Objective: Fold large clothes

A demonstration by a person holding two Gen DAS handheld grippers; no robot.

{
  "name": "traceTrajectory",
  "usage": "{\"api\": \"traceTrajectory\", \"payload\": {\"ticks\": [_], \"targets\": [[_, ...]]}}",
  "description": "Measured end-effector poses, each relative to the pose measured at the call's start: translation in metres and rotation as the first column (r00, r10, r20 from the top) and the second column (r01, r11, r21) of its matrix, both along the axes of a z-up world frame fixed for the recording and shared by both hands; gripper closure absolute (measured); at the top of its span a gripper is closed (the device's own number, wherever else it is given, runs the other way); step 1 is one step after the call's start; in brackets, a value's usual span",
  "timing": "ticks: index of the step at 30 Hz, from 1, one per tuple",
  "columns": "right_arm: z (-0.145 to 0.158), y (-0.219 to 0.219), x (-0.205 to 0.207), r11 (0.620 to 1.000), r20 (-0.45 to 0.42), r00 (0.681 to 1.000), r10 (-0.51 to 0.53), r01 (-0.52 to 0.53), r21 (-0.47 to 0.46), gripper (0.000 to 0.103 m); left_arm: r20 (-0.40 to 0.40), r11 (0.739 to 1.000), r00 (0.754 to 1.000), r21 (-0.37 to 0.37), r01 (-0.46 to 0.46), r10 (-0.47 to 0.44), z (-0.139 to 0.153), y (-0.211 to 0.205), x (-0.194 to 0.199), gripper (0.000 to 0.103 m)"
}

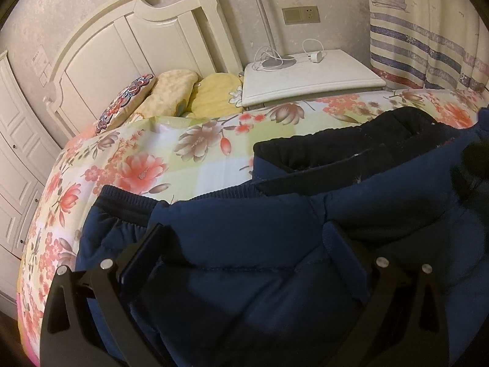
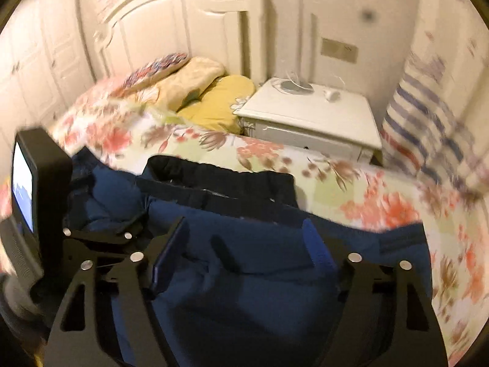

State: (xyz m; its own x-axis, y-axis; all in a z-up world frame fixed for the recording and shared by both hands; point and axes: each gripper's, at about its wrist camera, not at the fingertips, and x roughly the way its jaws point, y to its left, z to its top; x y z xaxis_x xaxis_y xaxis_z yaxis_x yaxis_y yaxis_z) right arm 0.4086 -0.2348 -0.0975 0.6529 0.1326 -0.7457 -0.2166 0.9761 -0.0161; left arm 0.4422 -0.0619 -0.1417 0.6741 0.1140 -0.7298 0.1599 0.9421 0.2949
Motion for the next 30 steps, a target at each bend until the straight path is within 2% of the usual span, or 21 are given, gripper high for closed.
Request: {"api": "traceTrajectory", "payload": {"ticks": [2, 4, 8, 11, 20, 27, 30], "targets": [[-0.017, 0.009, 0.008, 0.999, -0.055, 0.998, 0.01, -0.013, -0.053, 0.029, -0.003, 1.0, 1.0, -0.012, 0.001, -0.001, 0.0, 0.001, 0.001, 0.002], [-0.033, 0.012, 0.015, 0.998, -0.099, 0.995, 0.015, -0.022, -0.067, 0.028, -0.005, 1.0, 1.0, -0.026, -0.002, 0.002, 0.001, 0.002, 0.001, 0.002], [-0.041, 0.012, 0.016, 0.997, -0.102, 0.995, 0.013, -0.021, -0.078, 0.026, -0.005, 1.0, 1.0, -0.031, -0.004, 0.003, 0.001, 0.003, 0.001, 0.002], [-0.043, 0.008, 0.019, 0.999, -0.119, 0.993, 0.017, -0.022, -0.048, 0.025, -0.007, 0.999, 1.0, -0.034, -0.003, 0.003, 0.001, 0.004, 0.001, 0.002], [-0.045, 0.01, 0.016, 0.999, -0.083, 0.997, 0.007, -0.01, -0.038, 0.023, -0.026, 0.995, 1.0, -0.101, -0.011, 0.009, 0.0, 0.009, 0.004, 0.002], [-0.046, 0.009, 0.018, 1.0, -0.088, 0.996, -0.003, 0.001, -0.027, 0.019, -0.04, 0.99, 0.999, -0.137, -0.019, 0.014, 0.0, 0.013, 0.006, 0.002], [-0.047, 0.007, 0.019, 1.0, -0.1, 0.995, -0.004, 0.003, -0.013, 0.018, -0.09, 0.984, 0.996, -0.178, -0.025, 0.009, 0.003, 0.019, 0.01, 0.002]]}}
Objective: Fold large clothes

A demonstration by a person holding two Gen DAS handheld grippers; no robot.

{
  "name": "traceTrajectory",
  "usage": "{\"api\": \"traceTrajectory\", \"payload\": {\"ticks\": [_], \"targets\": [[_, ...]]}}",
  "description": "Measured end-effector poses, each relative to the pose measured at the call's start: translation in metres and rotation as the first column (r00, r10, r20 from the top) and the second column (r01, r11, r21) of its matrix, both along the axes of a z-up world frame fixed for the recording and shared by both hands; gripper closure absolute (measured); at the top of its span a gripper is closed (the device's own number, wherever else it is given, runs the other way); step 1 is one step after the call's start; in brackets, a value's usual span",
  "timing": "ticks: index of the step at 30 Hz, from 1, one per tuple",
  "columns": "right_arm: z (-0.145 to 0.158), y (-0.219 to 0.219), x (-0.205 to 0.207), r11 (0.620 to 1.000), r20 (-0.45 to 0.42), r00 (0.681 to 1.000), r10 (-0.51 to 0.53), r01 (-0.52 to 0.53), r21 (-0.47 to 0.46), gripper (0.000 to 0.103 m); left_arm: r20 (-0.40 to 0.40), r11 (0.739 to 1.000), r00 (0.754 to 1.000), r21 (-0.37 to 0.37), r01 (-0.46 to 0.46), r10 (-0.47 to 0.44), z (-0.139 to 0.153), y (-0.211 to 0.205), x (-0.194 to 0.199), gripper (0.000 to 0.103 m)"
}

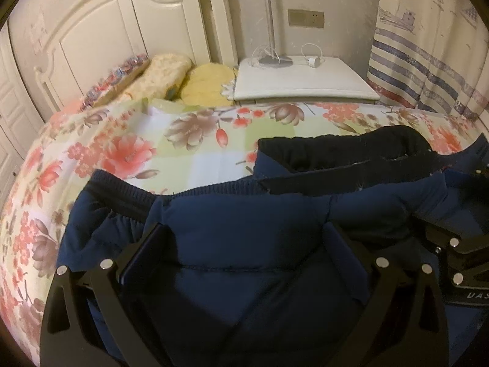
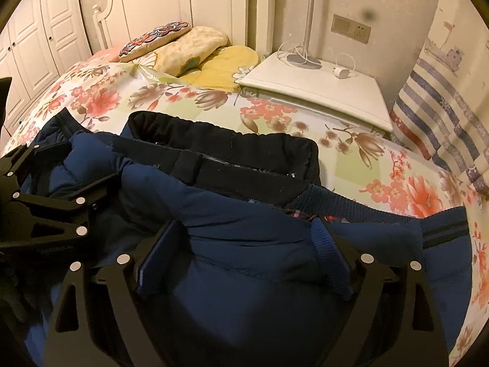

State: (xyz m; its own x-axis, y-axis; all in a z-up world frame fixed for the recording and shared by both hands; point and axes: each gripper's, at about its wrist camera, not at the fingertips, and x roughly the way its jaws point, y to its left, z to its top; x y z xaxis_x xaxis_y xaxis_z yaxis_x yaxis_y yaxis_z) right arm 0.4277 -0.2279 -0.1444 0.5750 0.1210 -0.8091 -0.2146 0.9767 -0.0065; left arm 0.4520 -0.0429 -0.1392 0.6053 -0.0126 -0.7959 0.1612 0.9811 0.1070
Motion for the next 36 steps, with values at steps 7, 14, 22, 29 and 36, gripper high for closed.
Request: {"api": "traceTrajectory", "payload": {"ticks": [7, 14, 22, 29, 36], "targets": [[-0.001, -0.002, -0.001, 1.0, 0.004, 1.0, -0.005, 0.005, -0.002, 0.018, 0.065, 0.979, 0.979, -0.078, -0.19, 0.195, 0.034, 0.071, 0.014, 0.002], [0.001, -0.003, -0.002, 1.0, 0.009, 1.0, -0.004, 0.004, 0.018, 0.017, -0.024, 0.965, 0.969, -0.087, -0.247, 0.246, 0.006, 0.079, 0.029, 0.002], [0.023, -0.019, -0.012, 1.0, 0.019, 0.999, -0.025, 0.025, 0.012, 0.017, 0.018, 0.963, 0.967, -0.092, -0.253, 0.256, 0.011, 0.08, 0.022, 0.003], [0.003, -0.141, -0.019, 0.944, -0.025, 0.961, -0.276, 0.276, 0.178, 0.013, -0.015, 0.957, 0.966, -0.136, -0.257, 0.257, 0.008, 0.09, 0.027, 0.003], [0.002, -0.136, -0.025, 0.946, 0.046, 0.955, -0.293, 0.283, 0.159, 0.013, 0.011, 0.953, 0.963, -0.146, -0.265, 0.269, 0.011, 0.093, 0.023, 0.002]]}}
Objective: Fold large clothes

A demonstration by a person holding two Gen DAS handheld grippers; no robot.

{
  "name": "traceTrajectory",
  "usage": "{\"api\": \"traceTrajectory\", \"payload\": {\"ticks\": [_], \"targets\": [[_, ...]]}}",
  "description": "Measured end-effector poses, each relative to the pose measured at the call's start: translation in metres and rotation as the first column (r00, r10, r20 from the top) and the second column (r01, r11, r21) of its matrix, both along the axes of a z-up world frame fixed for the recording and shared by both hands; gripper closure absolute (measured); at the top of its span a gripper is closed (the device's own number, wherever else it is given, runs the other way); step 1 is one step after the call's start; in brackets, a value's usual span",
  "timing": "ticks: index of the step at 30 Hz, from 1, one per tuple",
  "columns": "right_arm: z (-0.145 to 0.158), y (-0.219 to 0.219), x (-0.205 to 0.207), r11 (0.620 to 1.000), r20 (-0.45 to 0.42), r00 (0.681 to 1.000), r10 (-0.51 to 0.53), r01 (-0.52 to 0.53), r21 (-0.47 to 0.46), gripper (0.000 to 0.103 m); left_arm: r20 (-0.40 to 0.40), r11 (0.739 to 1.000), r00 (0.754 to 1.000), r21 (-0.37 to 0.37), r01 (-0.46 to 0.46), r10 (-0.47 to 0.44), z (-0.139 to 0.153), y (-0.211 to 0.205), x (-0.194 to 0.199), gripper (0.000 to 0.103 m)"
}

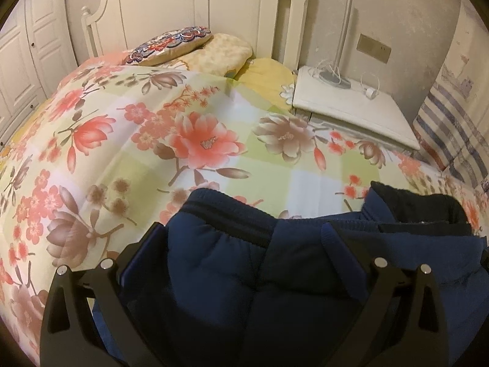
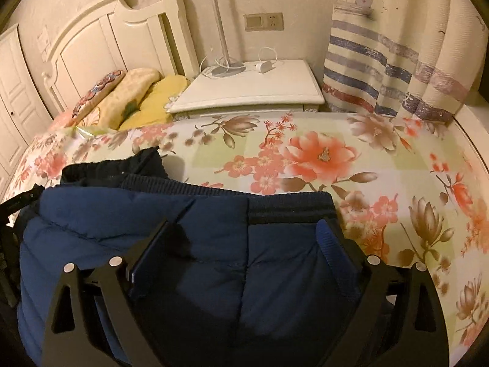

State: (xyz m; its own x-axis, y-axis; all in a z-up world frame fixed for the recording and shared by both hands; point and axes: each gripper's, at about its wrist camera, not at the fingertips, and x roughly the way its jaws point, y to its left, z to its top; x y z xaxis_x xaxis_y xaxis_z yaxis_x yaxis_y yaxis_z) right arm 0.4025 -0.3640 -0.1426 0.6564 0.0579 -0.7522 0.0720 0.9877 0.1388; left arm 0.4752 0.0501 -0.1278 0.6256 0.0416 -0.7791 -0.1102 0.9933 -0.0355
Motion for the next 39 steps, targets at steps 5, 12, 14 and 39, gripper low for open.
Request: {"api": "traceTrajectory", "payload": {"ticks": [5, 12, 14, 39], "targets": [[0.022, 0.012, -0.024, 0.997, -0.014, 0.998, -0.054, 0.054, -0.053, 0.013, 0.073, 0.995, 0.994, -0.069, -0.074, 0.079, 0.016, 0.017, -0.023, 0.002], [0.046, 0.111, -0.08, 0.965, 0.05, 0.972, 0.228, -0.219, -0.142, 0.011, 0.241, 0.993, 0.964, 0.041, 0.109, -0.116, 0.05, -0.038, -0.11, 0.002], [0.019, 0.134, -0.077, 0.938, -0.023, 0.967, 0.253, -0.251, -0.239, 0.01, 0.211, 0.968, 0.958, 0.198, 0.154, -0.195, 0.038, -0.069, -0.118, 0.002], [0.007, 0.127, -0.086, 0.964, 0.01, 0.98, 0.198, -0.193, -0.185, 0.004, 0.036, 0.968, 0.979, 0.167, 0.19, -0.198, 0.001, -0.068, -0.095, 0.002]]}}
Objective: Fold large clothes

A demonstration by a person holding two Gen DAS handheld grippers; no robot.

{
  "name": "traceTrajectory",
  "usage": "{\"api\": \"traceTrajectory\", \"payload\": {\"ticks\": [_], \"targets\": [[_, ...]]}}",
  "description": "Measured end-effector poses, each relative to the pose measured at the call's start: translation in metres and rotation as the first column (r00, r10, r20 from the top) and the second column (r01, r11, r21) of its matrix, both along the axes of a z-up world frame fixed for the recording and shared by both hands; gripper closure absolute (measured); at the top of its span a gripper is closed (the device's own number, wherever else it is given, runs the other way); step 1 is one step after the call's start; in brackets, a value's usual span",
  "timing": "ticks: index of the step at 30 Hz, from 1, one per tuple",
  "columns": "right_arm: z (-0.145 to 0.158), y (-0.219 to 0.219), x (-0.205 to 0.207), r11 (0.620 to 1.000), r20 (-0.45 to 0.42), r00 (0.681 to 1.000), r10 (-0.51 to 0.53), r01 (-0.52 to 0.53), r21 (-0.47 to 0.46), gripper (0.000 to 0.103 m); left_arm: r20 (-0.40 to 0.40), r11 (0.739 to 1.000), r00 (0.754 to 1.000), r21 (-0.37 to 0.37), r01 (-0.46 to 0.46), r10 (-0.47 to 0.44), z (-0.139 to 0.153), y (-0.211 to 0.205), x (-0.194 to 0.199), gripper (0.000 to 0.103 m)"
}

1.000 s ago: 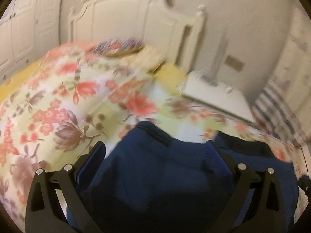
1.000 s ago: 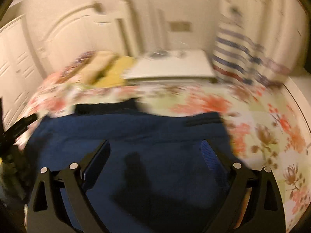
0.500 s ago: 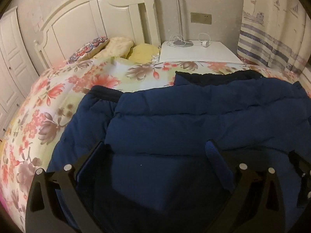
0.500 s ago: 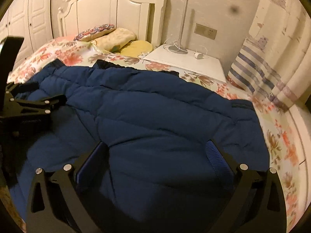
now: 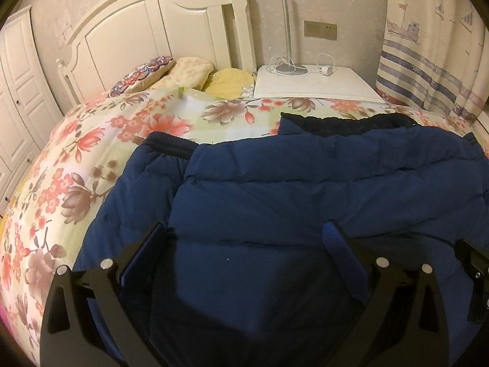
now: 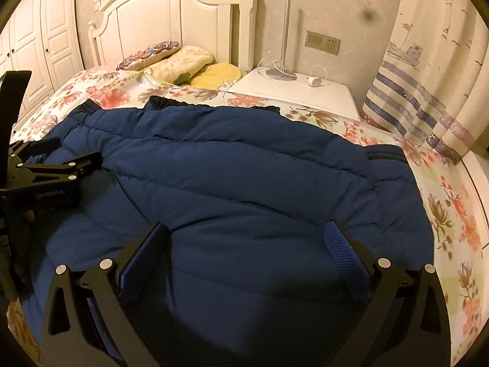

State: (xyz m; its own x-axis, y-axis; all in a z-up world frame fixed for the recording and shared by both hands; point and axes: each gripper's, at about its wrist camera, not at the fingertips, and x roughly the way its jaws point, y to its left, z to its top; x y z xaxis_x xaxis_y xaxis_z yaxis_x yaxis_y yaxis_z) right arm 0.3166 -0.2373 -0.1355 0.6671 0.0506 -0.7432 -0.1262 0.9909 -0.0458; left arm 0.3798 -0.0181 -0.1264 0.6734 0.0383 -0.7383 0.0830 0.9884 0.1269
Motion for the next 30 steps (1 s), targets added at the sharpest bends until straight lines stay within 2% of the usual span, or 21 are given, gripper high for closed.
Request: {"api": "traceTrajectory", "payload": {"ticks": [2, 5, 7, 9, 11, 13, 14, 15, 16, 18, 20, 22, 24, 26, 29, 30], "targets": [[0.008, -0.005, -0.002, 1.0, -0.03, 1.0, -0.004, 0.004, -0.002, 0.005, -0.008, 0.998, 1.0, -0.056, 0.021, -0.021, 0.006, 0.011, -0.004, 0.002], [0.029, -0.03, -0.024, 0.996, -0.001, 0.997, -0.081, 0.081, 0.047, 0.005, 0.039, 0.996, 0.998, -0.077, -0.037, 0.04, 0.021, 0.031, -0.022, 0.002], [0.044, -0.043, -0.049, 0.989, 0.034, 0.995, -0.094, 0.089, 0.122, 0.005, 0.067, 0.992, 0.998, -0.125, -0.004, 0.012, 0.034, 0.039, -0.048, 0.002], [0.052, -0.039, -0.071, 0.988, 0.07, 0.996, -0.055, 0.044, 0.146, 0.005, 0.101, 0.987, 0.994, -0.154, 0.045, -0.03, 0.042, 0.035, -0.076, 0.002], [0.044, -0.02, -0.088, 0.992, 0.075, 0.997, 0.02, -0.029, 0.122, 0.005, 0.112, 0.986, 0.991, -0.137, 0.094, -0.079, 0.04, 0.019, -0.092, 0.002], [0.024, 0.004, -0.095, 0.993, 0.038, 0.995, 0.09, -0.093, 0.074, 0.005, 0.062, 0.991, 0.994, -0.091, 0.099, -0.094, 0.024, -0.004, -0.099, 0.002], [0.01, 0.015, -0.096, 0.994, 0.007, 0.994, 0.109, -0.109, 0.027, 0.004, 0.015, 0.994, 0.996, -0.064, 0.091, -0.091, 0.009, -0.015, -0.098, 0.002], [-0.004, 0.023, -0.097, 0.994, 0.0, 0.994, 0.108, -0.108, -0.023, 0.004, 0.006, 0.996, 0.997, -0.043, 0.075, -0.074, 0.0, -0.02, -0.098, 0.002], [-0.01, 0.026, -0.103, 0.994, 0.049, 0.993, 0.105, -0.103, -0.046, 0.004, 0.029, 0.998, 0.998, -0.026, 0.061, -0.061, -0.006, -0.022, -0.102, 0.002], [-0.011, 0.024, -0.102, 0.995, 0.041, 0.994, 0.101, -0.1, -0.026, 0.004, 0.052, 0.998, 0.996, -0.001, 0.065, -0.065, -0.01, -0.023, -0.107, 0.002], [-0.01, 0.024, -0.102, 0.994, 0.02, 0.994, 0.103, -0.102, -0.04, 0.004, 0.021, 0.998, 0.998, -0.016, 0.063, -0.063, -0.008, -0.018, -0.109, 0.002], [-0.003, 0.023, -0.105, 0.996, -0.009, 0.997, 0.076, -0.077, -0.036, 0.005, 0.026, 0.998, 0.998, -0.042, 0.054, -0.053, -0.002, -0.008, -0.12, 0.002], [0.003, 0.02, -0.119, 0.997, 0.02, 0.997, 0.07, -0.07, -0.015, 0.005, 0.053, 0.997, 0.997, -0.047, 0.062, -0.06, -0.003, 0.0, -0.133, 0.002], [-0.004, 0.017, -0.128, 0.997, 0.031, 0.997, 0.076, -0.075, -0.025, 0.005, 0.082, 0.997, 0.994, -0.023, 0.08, -0.078, -0.01, 0.003, -0.144, 0.002], [-0.014, 0.008, -0.135, 0.996, 0.043, 0.995, 0.088, -0.09, 0.03, 0.004, 0.07, 0.995, 0.994, -0.035, 0.089, -0.087, -0.01, 0.006, -0.145, 0.002], [-0.013, 0.009, -0.134, 0.996, 0.033, 0.996, 0.086, -0.087, 0.021, 0.004, 0.063, 0.996, 0.994, -0.031, 0.087, -0.085, -0.011, 0.005, -0.143, 0.002]]}}
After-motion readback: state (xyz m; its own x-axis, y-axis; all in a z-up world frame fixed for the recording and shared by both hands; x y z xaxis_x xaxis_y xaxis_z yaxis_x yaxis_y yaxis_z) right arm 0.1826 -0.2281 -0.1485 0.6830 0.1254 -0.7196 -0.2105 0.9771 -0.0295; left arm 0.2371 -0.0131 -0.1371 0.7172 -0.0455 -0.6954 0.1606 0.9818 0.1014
